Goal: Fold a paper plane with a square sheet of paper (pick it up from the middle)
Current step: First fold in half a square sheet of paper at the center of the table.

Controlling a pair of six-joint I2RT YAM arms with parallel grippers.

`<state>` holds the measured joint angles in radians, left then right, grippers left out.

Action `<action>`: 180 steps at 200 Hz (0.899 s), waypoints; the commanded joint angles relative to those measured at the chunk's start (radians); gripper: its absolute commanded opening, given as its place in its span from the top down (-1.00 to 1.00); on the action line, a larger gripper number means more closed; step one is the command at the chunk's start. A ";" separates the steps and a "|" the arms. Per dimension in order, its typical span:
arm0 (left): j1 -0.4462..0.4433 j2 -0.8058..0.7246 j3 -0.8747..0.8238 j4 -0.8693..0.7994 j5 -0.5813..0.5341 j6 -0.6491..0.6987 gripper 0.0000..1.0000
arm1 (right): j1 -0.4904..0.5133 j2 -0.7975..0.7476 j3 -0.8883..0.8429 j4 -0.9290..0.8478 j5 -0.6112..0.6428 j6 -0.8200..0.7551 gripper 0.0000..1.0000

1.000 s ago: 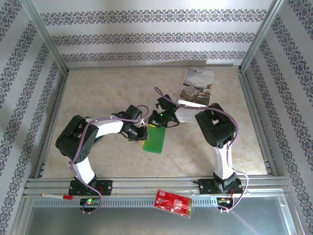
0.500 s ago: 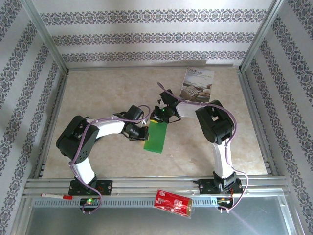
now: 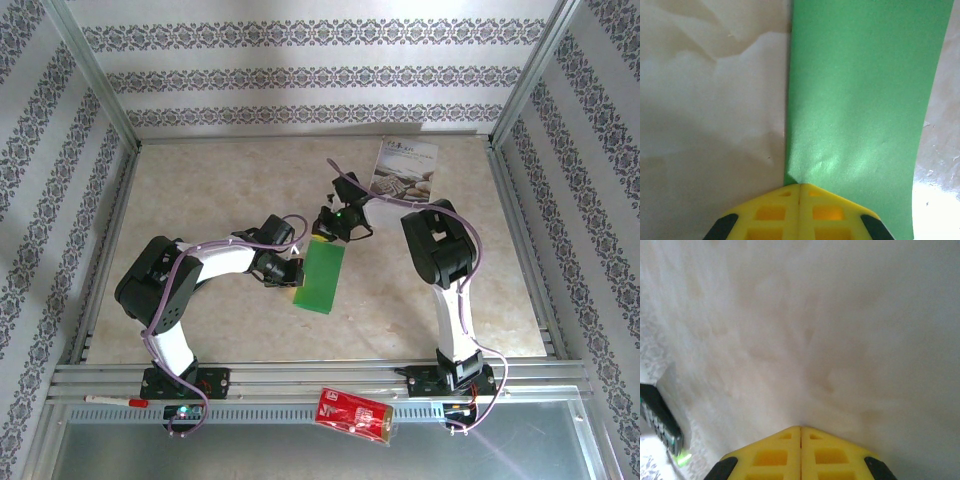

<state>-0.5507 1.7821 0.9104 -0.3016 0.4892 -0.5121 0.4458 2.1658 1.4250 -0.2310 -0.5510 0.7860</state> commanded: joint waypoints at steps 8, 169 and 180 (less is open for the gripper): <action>-0.032 0.145 -0.097 -0.190 -0.218 0.000 1.00 | -0.026 -0.081 -0.049 0.084 0.010 -0.022 0.87; -0.032 0.146 -0.089 -0.188 -0.215 -0.008 1.00 | 0.073 -0.053 -0.185 0.182 -0.033 0.028 0.89; -0.032 0.147 -0.092 -0.186 -0.219 -0.008 1.00 | 0.061 -0.041 -0.173 0.175 -0.028 0.021 0.89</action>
<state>-0.5510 1.7840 0.9161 -0.3073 0.4885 -0.5175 0.5362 2.0838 1.2125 -0.0196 -0.6182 0.8375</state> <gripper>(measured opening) 0.044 0.060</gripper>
